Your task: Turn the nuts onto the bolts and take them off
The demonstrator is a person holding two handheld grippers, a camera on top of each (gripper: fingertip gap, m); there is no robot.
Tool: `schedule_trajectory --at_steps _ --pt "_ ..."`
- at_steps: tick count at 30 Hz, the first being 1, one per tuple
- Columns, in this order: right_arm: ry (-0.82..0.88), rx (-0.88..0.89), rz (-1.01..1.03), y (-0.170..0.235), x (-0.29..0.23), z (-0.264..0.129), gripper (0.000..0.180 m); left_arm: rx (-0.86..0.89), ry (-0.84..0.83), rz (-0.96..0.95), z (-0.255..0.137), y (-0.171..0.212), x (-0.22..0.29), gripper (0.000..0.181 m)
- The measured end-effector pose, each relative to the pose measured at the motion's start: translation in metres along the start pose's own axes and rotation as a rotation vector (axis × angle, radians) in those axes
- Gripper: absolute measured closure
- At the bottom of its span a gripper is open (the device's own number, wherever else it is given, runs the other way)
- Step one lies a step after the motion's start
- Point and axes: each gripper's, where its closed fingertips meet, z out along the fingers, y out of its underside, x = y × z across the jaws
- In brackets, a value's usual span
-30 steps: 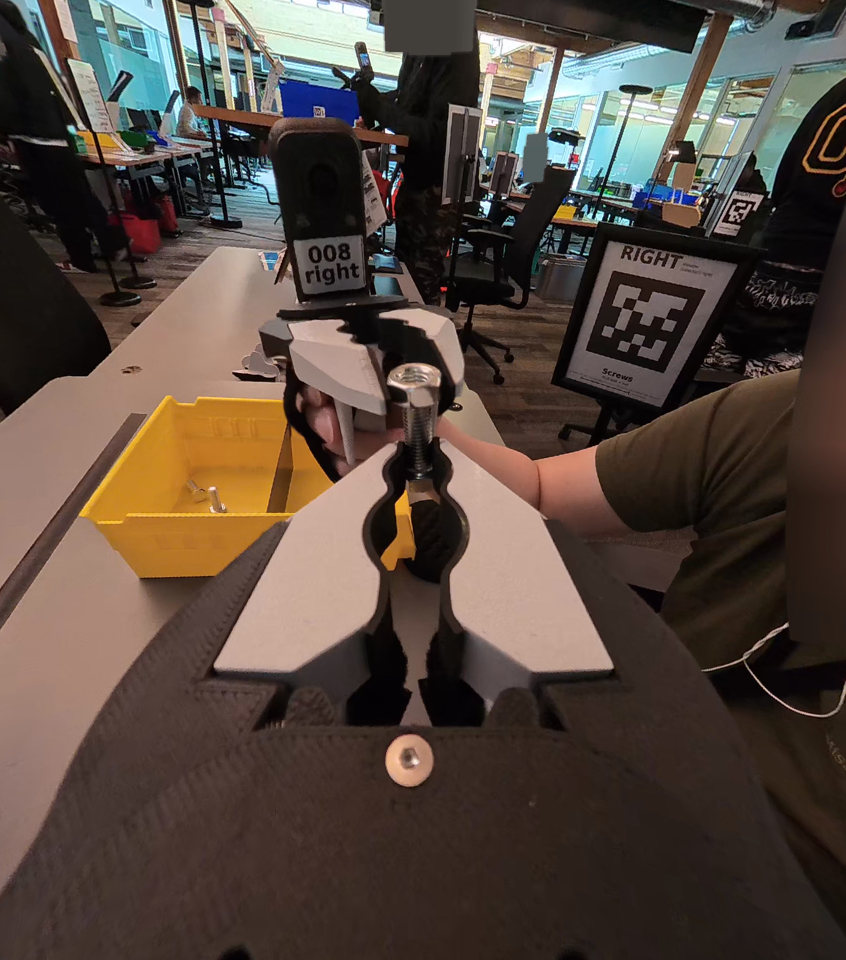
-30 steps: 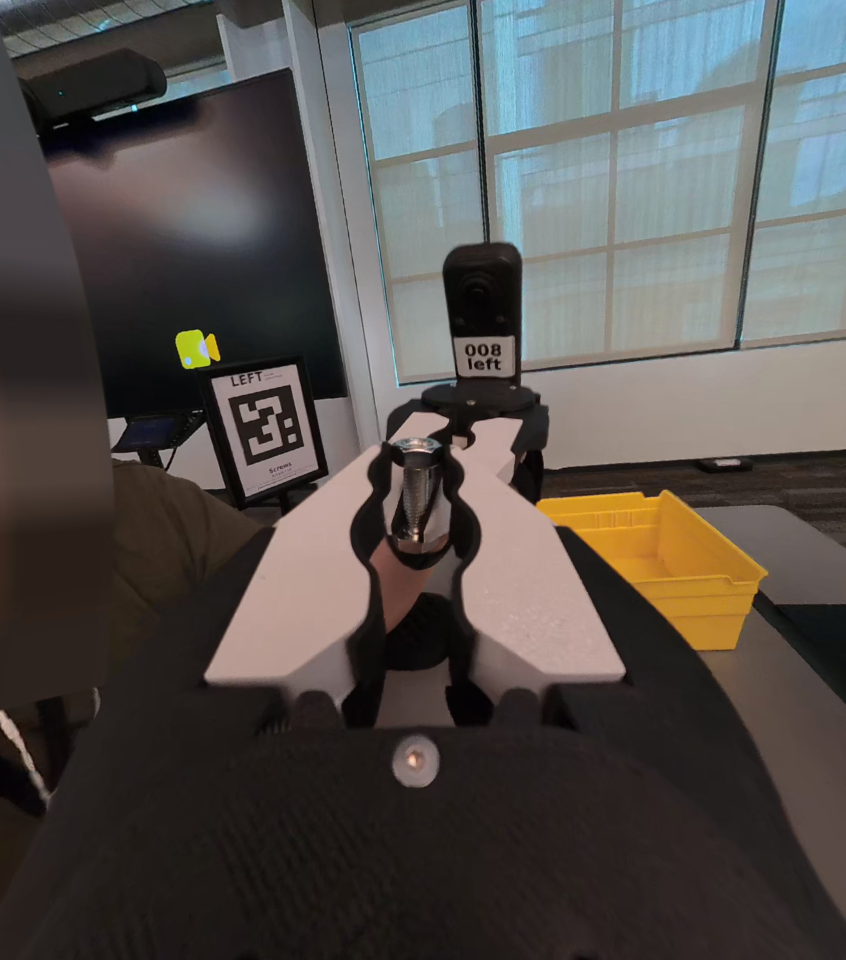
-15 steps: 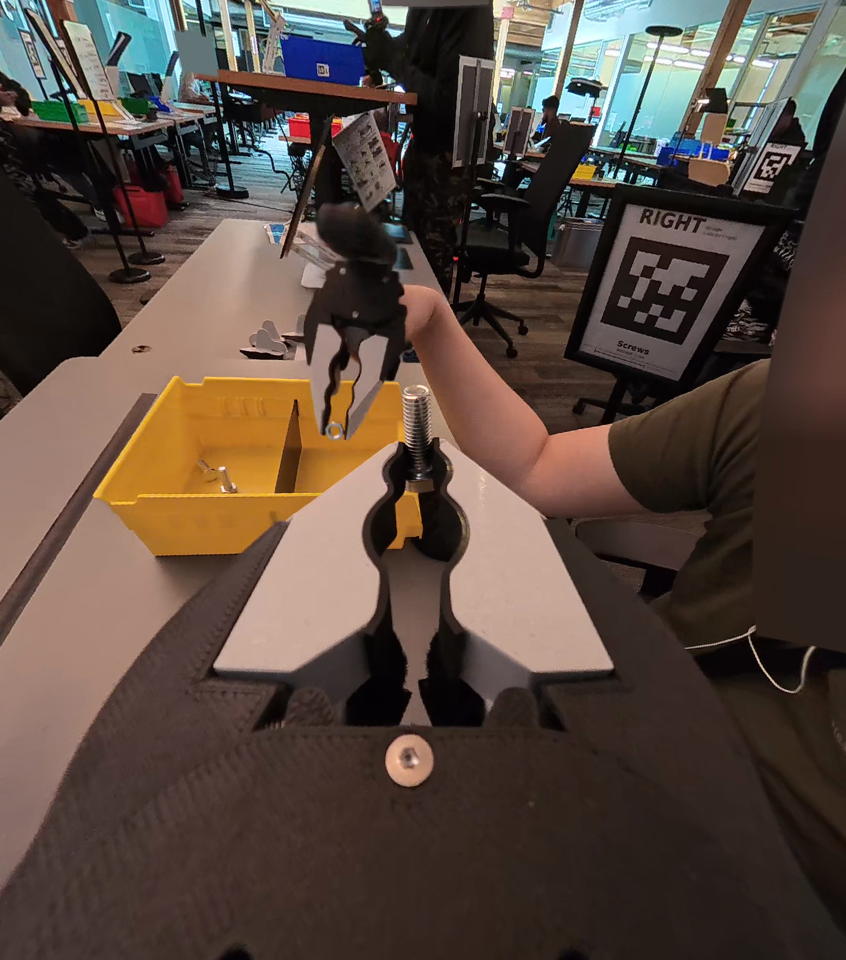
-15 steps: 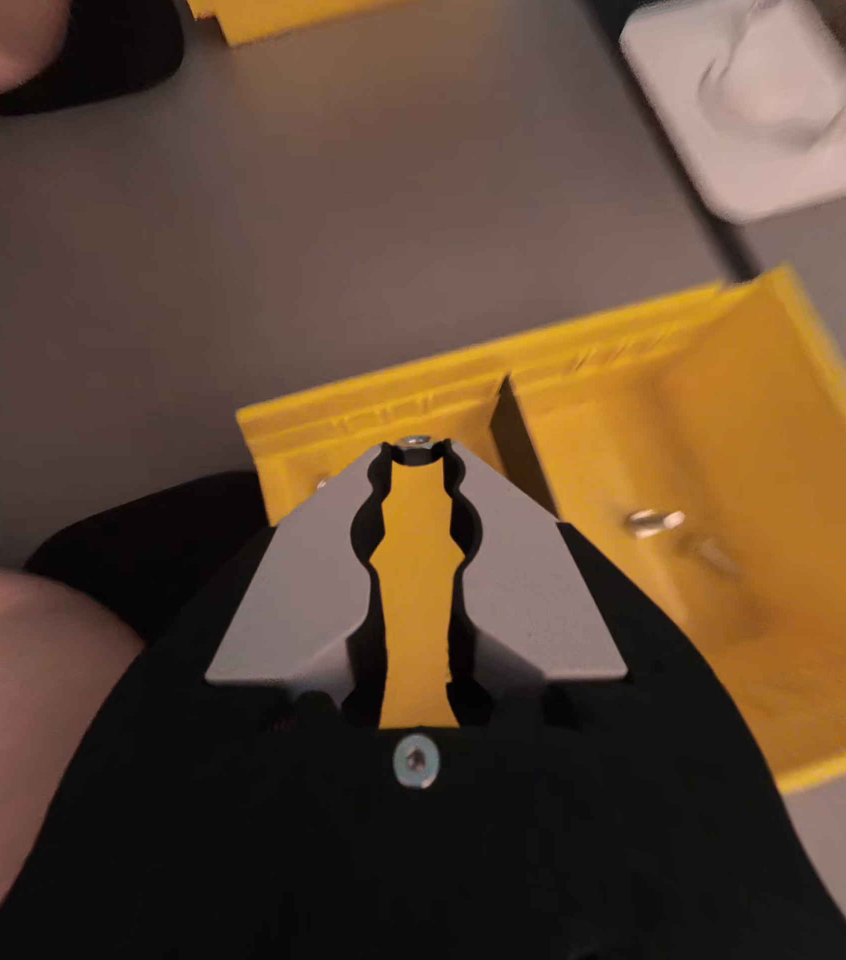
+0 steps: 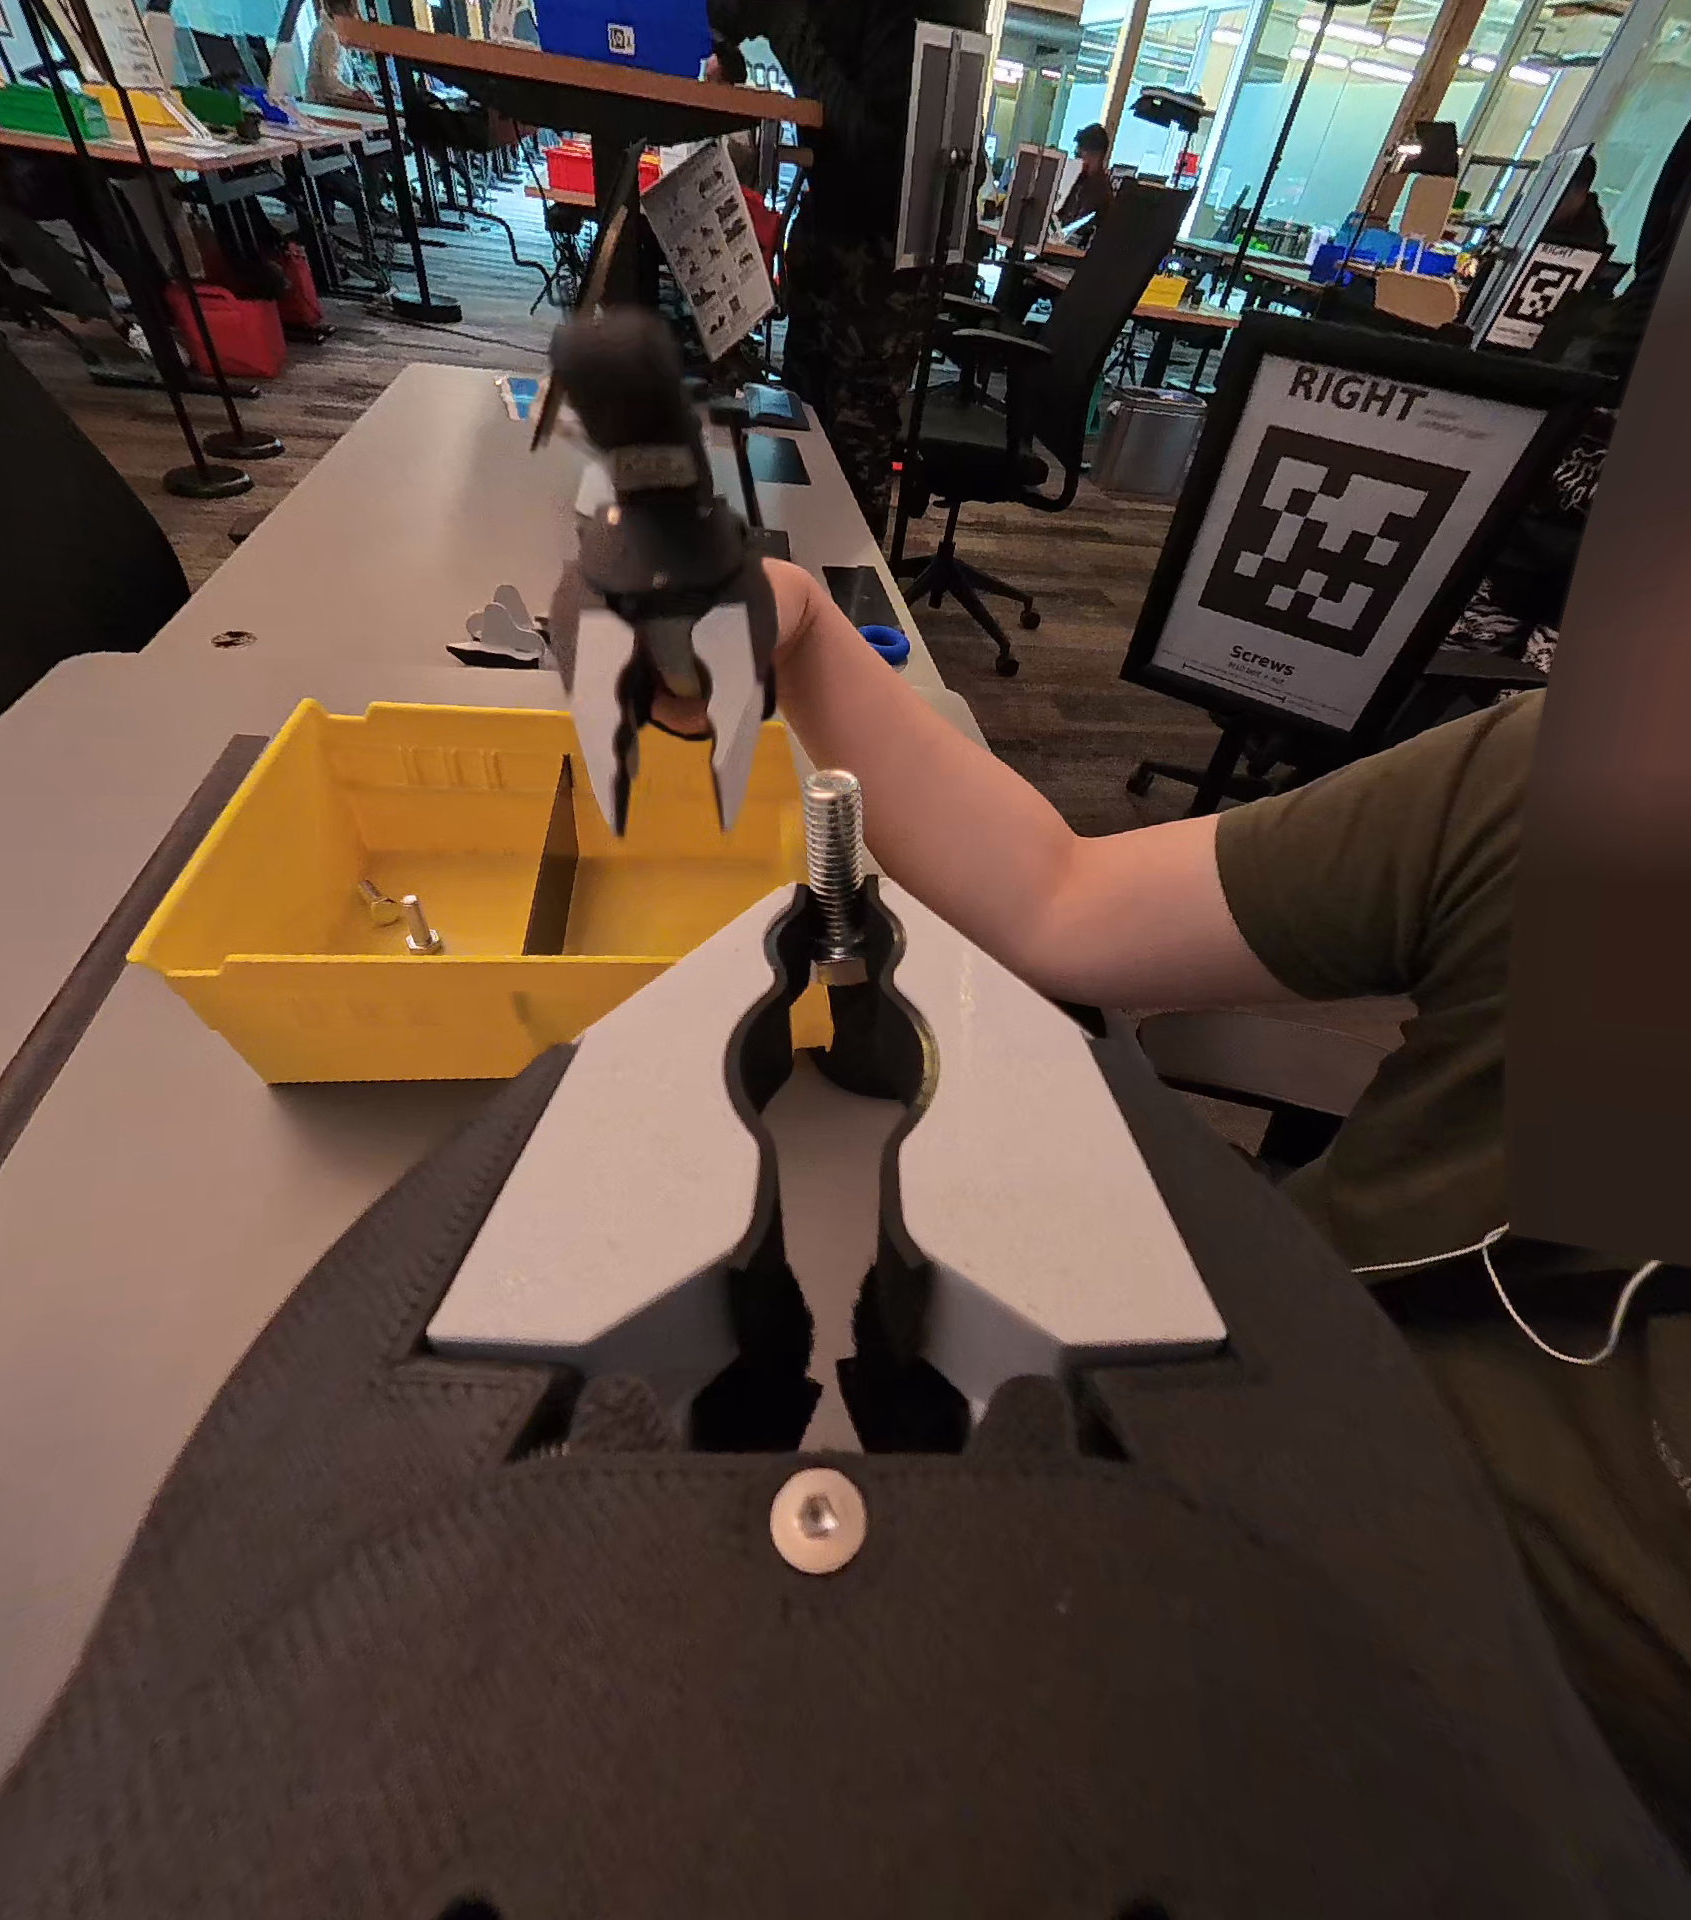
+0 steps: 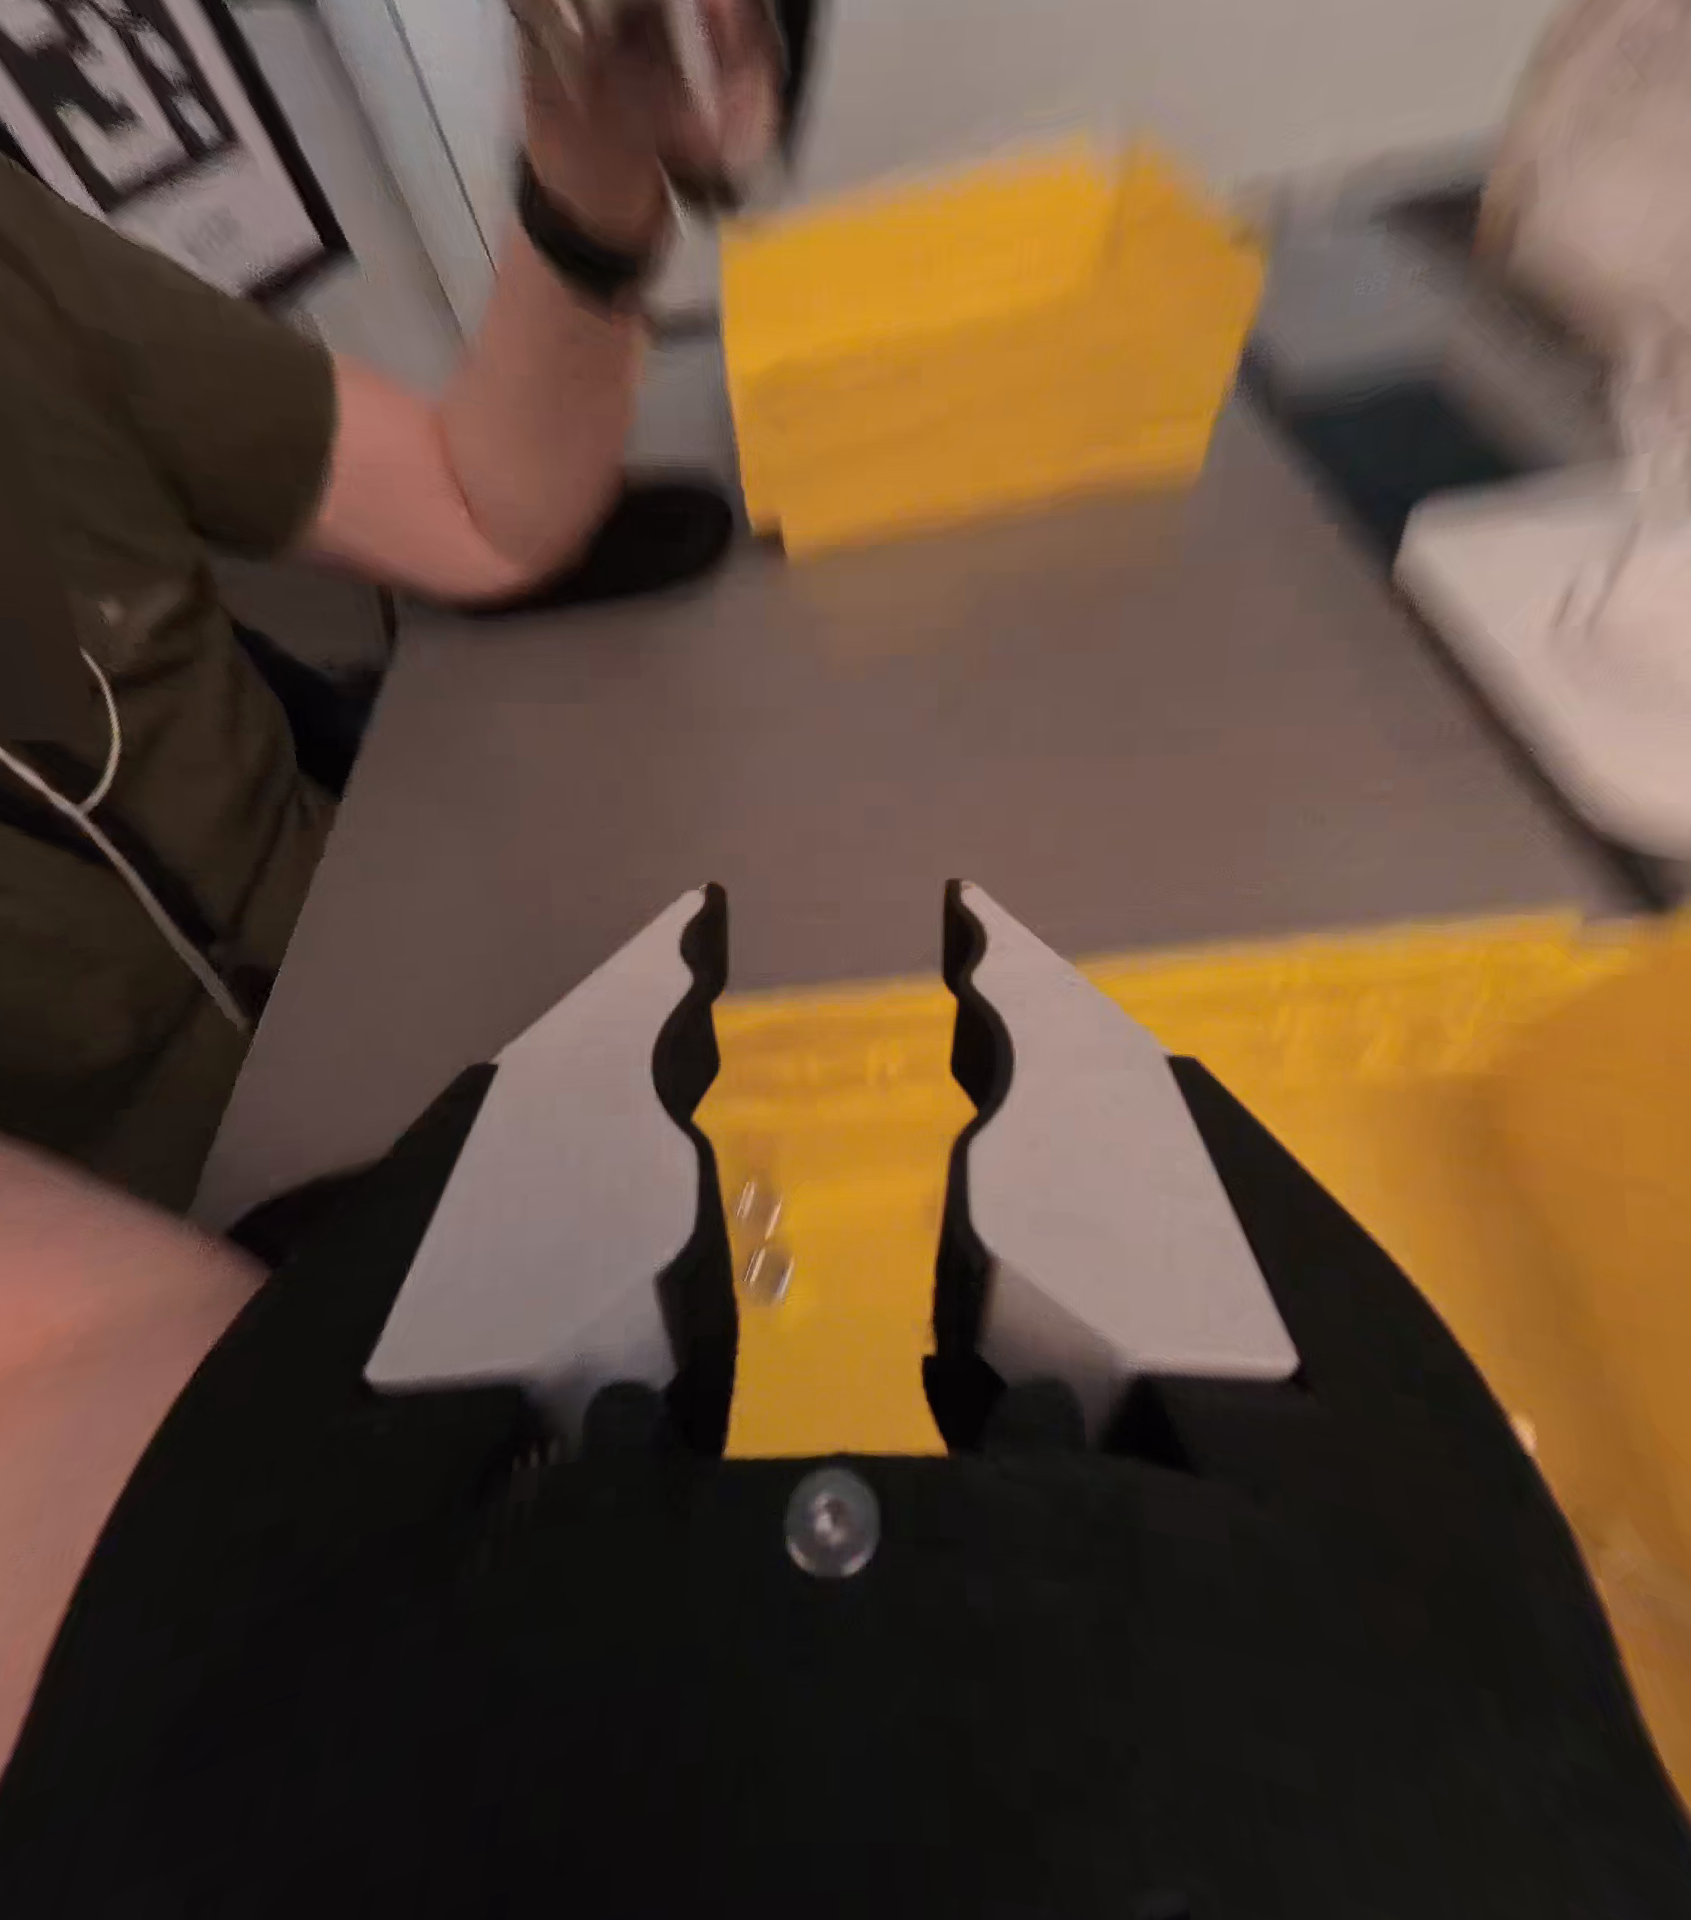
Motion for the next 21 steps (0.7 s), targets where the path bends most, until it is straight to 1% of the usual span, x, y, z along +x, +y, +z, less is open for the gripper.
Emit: schedule_trajectory --at_steps 2,3,5,7,10,13,15,18,20,21 --pt "-0.010 0.214 -0.177 -0.060 -0.013 0.004 0.127 -0.015 -0.003 -0.003 0.005 0.004 -0.002 0.173" --pt "-0.025 0.300 -0.227 -0.087 -0.020 0.008 0.126 -0.022 -0.005 -0.005 0.007 0.006 -0.004 0.173" --pt "-0.069 0.419 -0.230 -0.127 -0.027 0.021 0.127 -0.024 -0.006 -0.012 0.010 0.008 -0.006 0.173" --pt "-0.131 0.483 -0.157 -0.150 -0.030 0.040 0.127 -0.012 -0.010 -0.019 0.011 0.007 -0.009 0.173" --pt "-0.225 0.473 -0.054 -0.159 -0.032 0.071 0.134 -0.006 -0.016 -0.026 0.010 0.007 -0.011 0.173" --pt "-0.279 0.440 -0.039 -0.155 -0.036 0.092 0.145 0.008 -0.019 -0.030 0.007 0.004 -0.012 0.173" --pt "-0.295 0.444 -0.033 -0.157 -0.038 0.099 0.148 0.009 -0.020 -0.029 0.006 0.004 -0.012 0.173" --pt "-0.317 0.431 -0.035 -0.156 -0.041 0.106 0.161 0.003 -0.009 -0.033 0.006 0.005 -0.010 0.173" --pt "-0.348 0.447 -0.057 -0.157 -0.047 0.102 0.172 0.007 0.005 -0.041 0.006 0.005 -0.010 0.172" --pt "-0.342 0.442 -0.056 -0.157 -0.047 0.101 0.172 0.017 0.016 -0.053 0.005 0.003 -0.009 0.171"
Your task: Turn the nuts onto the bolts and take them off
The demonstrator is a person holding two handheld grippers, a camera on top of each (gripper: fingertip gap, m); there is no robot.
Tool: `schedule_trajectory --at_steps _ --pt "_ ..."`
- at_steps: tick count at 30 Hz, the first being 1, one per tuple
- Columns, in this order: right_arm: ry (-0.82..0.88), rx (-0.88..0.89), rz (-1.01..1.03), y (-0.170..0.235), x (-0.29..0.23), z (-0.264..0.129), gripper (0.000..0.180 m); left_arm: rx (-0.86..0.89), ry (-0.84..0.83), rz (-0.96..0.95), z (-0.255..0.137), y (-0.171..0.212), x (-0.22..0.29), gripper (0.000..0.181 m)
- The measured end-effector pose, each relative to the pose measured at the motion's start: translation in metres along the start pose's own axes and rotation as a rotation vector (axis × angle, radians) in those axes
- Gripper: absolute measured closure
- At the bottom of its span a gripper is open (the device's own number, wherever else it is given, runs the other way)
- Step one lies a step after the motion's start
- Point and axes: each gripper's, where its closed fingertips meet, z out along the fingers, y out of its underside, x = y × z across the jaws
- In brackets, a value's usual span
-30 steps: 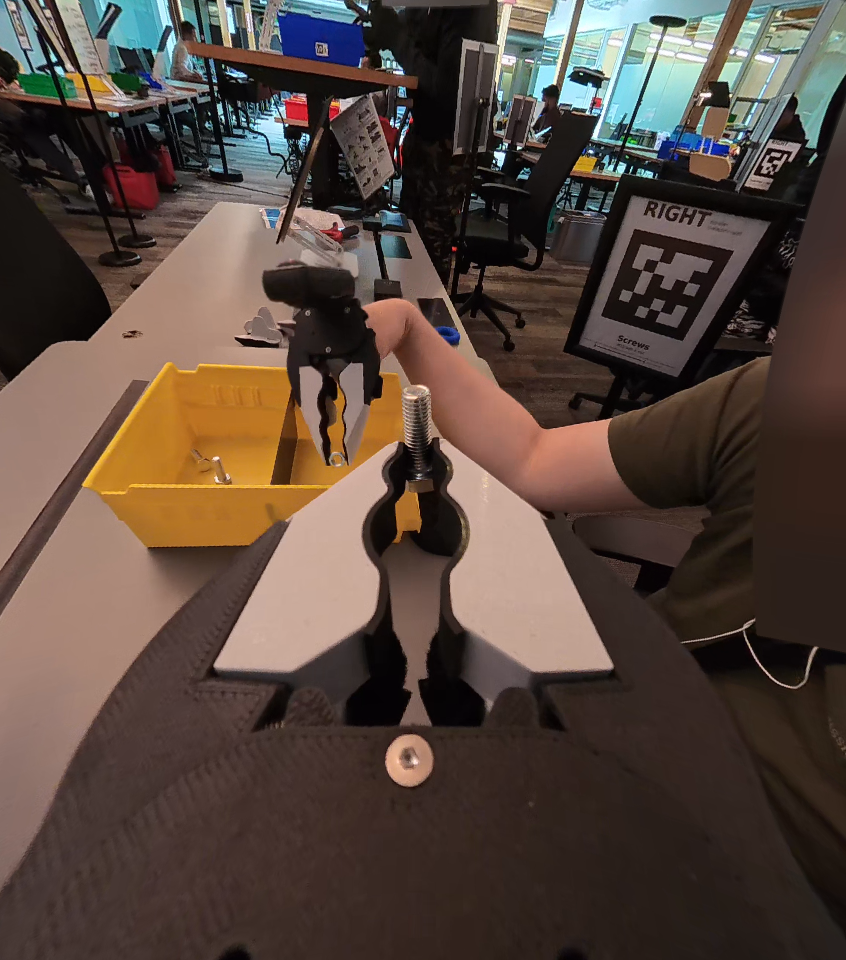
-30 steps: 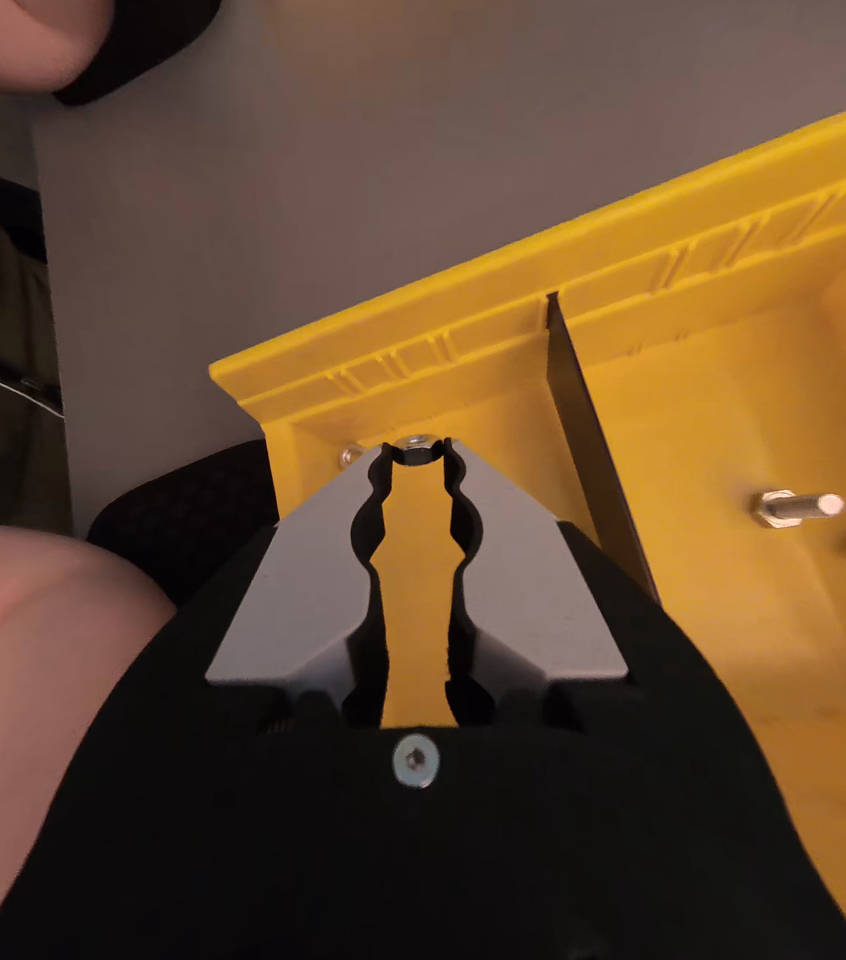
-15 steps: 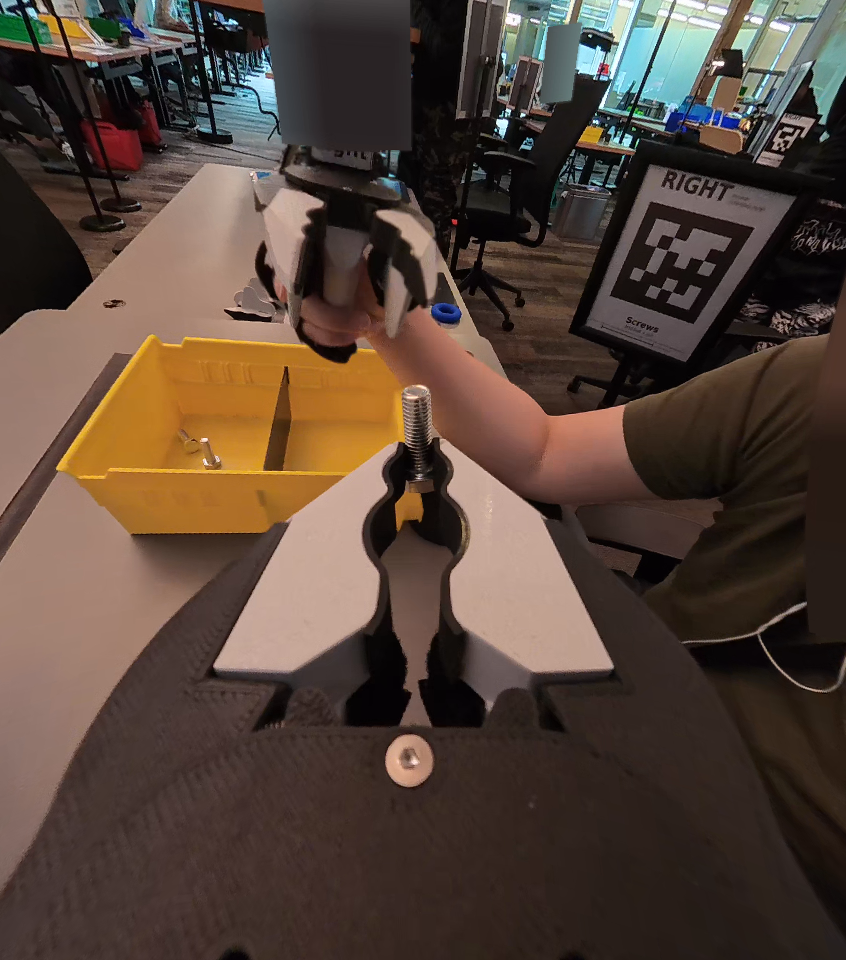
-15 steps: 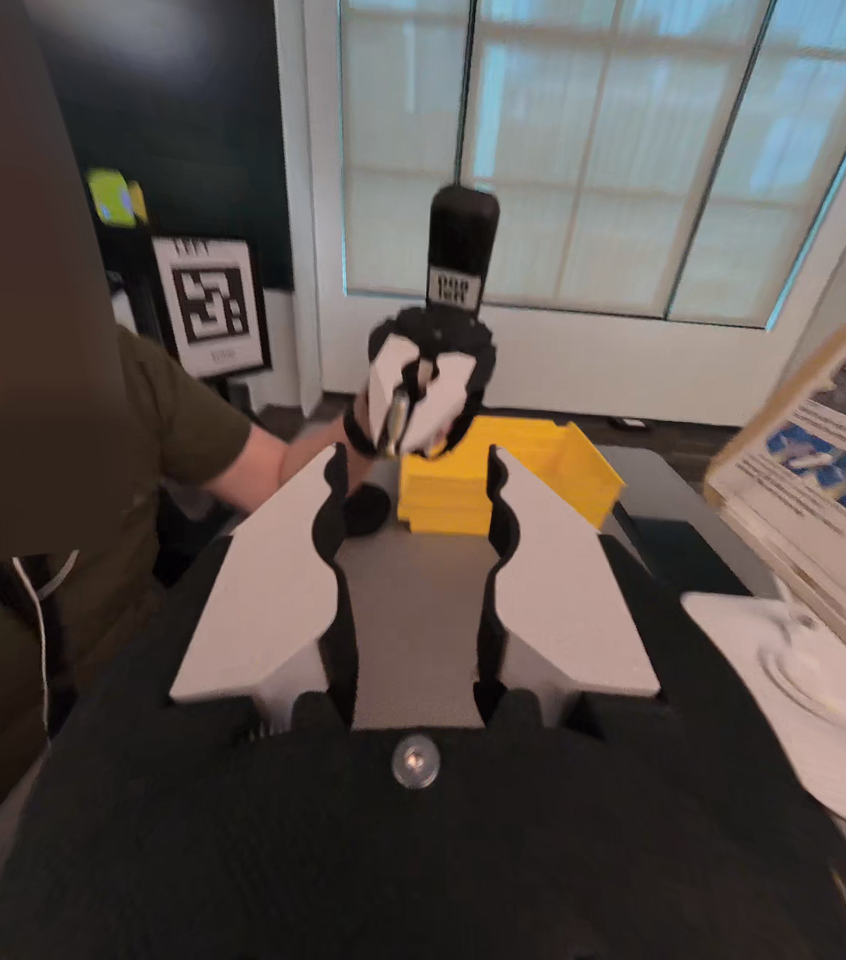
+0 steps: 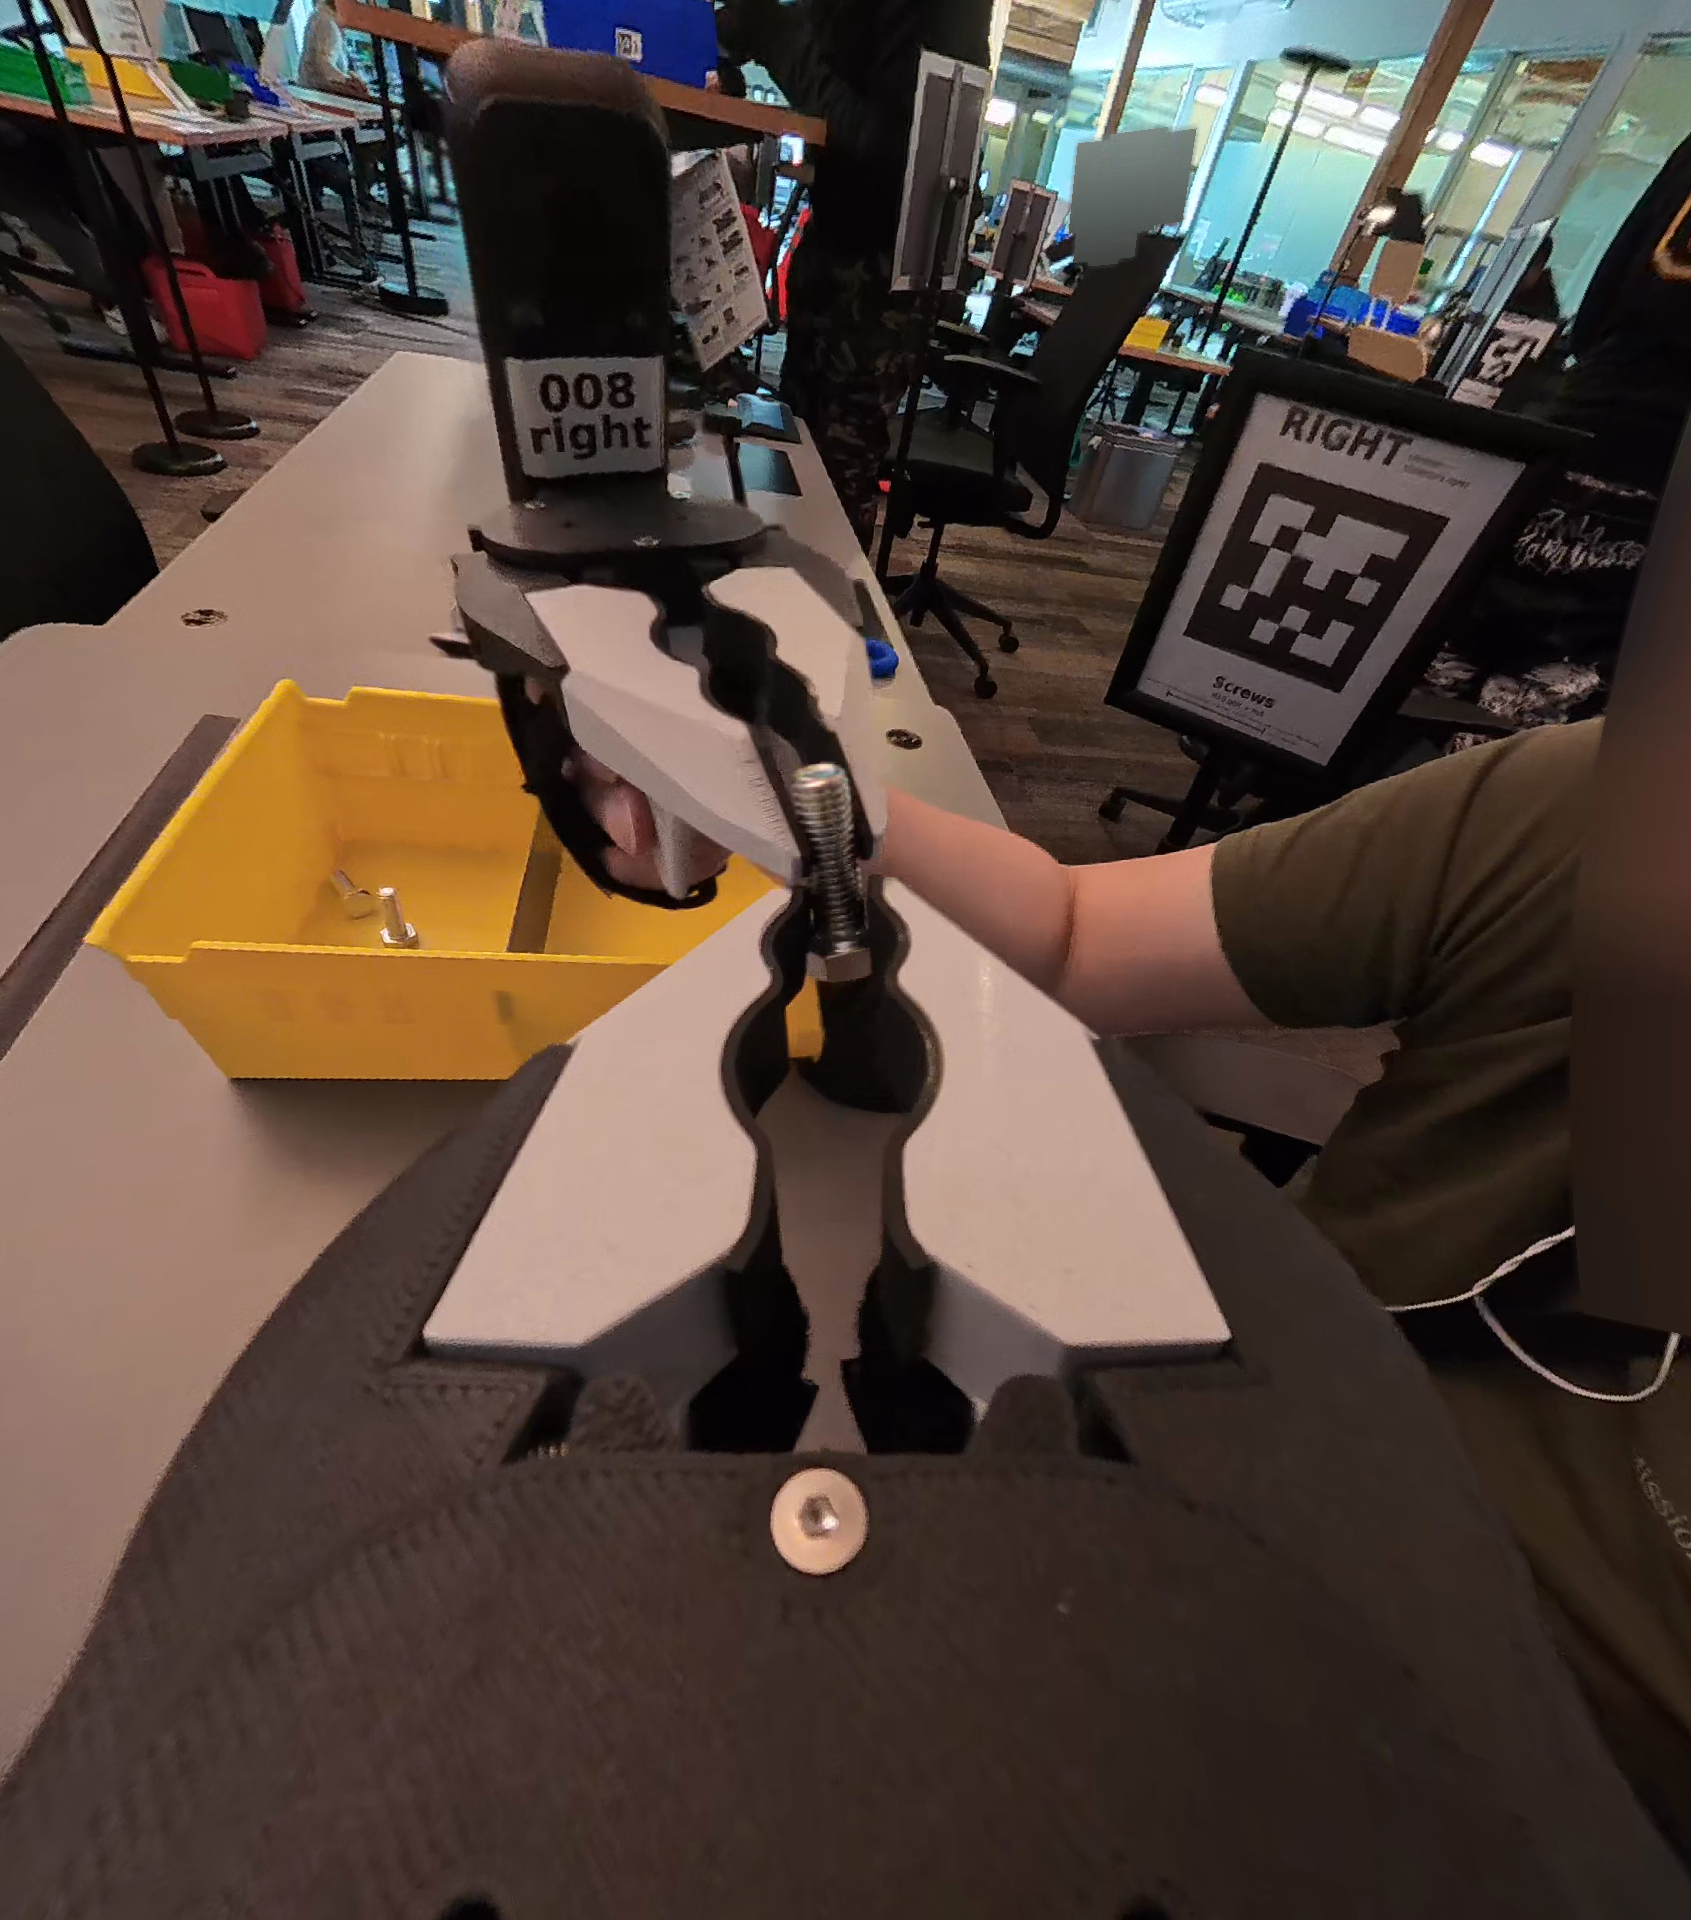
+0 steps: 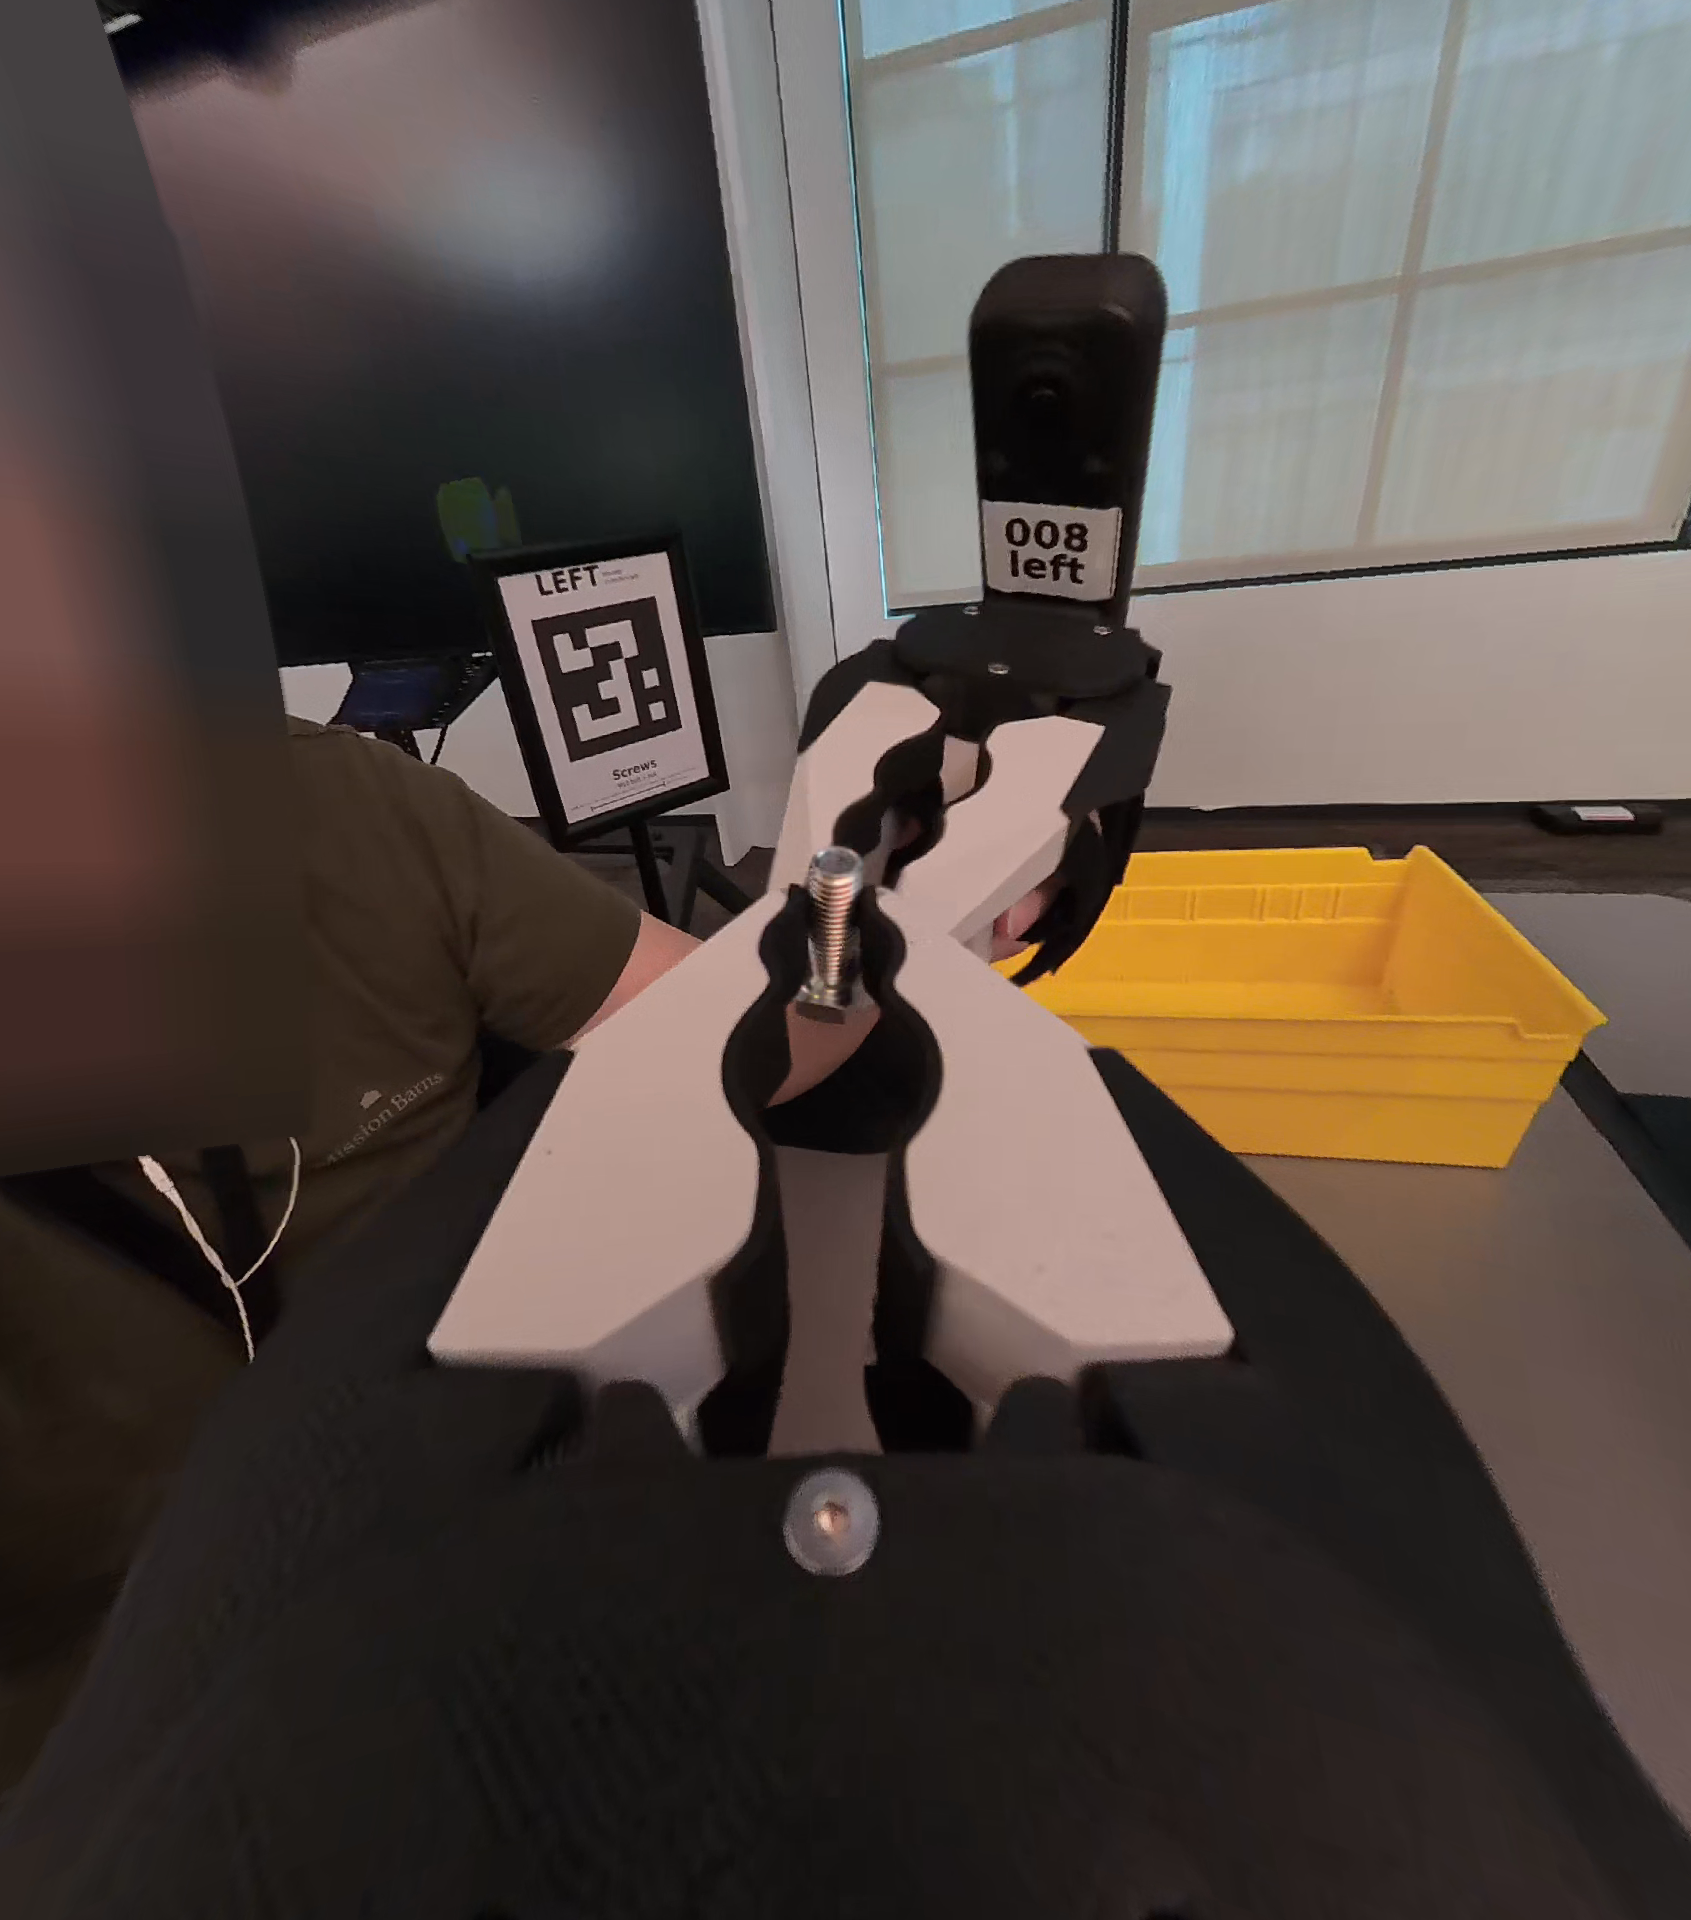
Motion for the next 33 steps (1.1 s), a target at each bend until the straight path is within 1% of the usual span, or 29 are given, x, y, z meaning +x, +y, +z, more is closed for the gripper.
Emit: schedule_trajectory --at_steps 1,2,3,4,5,6,7,9,10,11,13,15,17,20,23,27,29,31,33 --pt "0.014 -0.003 0.001 -0.002 0.001 -0.002 0.172 0.017 -0.001 -0.022 -0.002 -0.003 -0.001 0.160" --pt "0.035 -0.008 -0.003 -0.004 0.002 -0.007 0.172 0.039 -0.024 -0.044 -0.005 -0.007 -0.006 0.144" --pt "0.071 -0.016 -0.010 -0.005 0.005 -0.014 0.172 0.064 -0.055 -0.054 -0.009 -0.011 -0.012 0.134" --pt "0.138 -0.037 -0.017 -0.006 0.012 -0.026 0.172 0.092 -0.087 -0.056 -0.015 -0.015 -0.017 0.131" --pt "0.236 -0.059 -0.030 -0.006 0.023 -0.043 0.172 0.120 -0.116 -0.055 -0.021 -0.019 -0.021 0.131" --pt "0.379 -0.088 -0.035 -0.004 0.040 -0.067 0.172 0.144 -0.140 -0.055 -0.028 -0.023 -0.025 0.132" --pt "0.573 -0.141 -0.022 0.004 0.064 -0.099 0.172 0.158 -0.157 -0.052 -0.034 -0.025 -0.027 0.135" --pt "1.035 -0.311 0.046 0.035 0.112 -0.186 0.172 0.159 -0.174 -0.038 -0.043 -0.027 -0.027 0.139" --pt "1.199 -0.418 0.098 0.058 0.124 -0.225 0.172 0.152 -0.186 -0.031 -0.046 -0.027 -0.027 0.139" --pt "1.283 -0.523 0.178 0.083 0.130 -0.252 0.172 0.143 -0.205 -0.024 -0.048 -0.026 -0.029 0.139" --pt "1.324 -0.720 0.367 0.135 0.131 -0.283 0.171 0.124 -0.239 -0.013 -0.052 -0.024 -0.032 0.140" --pt "1.333 -0.875 0.471 0.172 0.130 -0.298 0.171 0.107 -0.246 -0.018 -0.054 -0.022 -0.033 0.140" --pt "1.315 -0.928 0.498 0.190 0.134 -0.297 0.171 0.103 -0.245 -0.032 -0.057 -0.021 -0.034 0.140" --pt "1.294 -0.943 0.508 0.198 0.139 -0.292 0.170 0.100 -0.261 -0.045 -0.062 -0.020 -0.036 0.140" --pt "1.334 -0.925 0.429 0.182 0.141 -0.294 0.168 0.074 -0.311 -0.050 -0.073 -0.017 -0.040 0.136" --pt "1.398 -0.773 0.282 0.135 0.143 -0.290 0.166 -0.010 -0.463 -0.050 -0.109 -0.005 -0.050 0.134" --pt "1.435 -0.708 0.190 0.109 0.141 -0.289 0.166 -0.084 -0.599 -0.078 -0.140 0.010 -0.060 0.134" --pt "1.463 -0.652 0.113 0.087 0.137 -0.287 0.166 -0.171 -0.763 -0.113 -0.178 0.030 -0.073 0.134" --pt "1.479 -0.607 0.057 0.071 0.133 -0.285 0.166 -0.248 -0.900 -0.165 -0.217 0.053 -0.080 0.141"
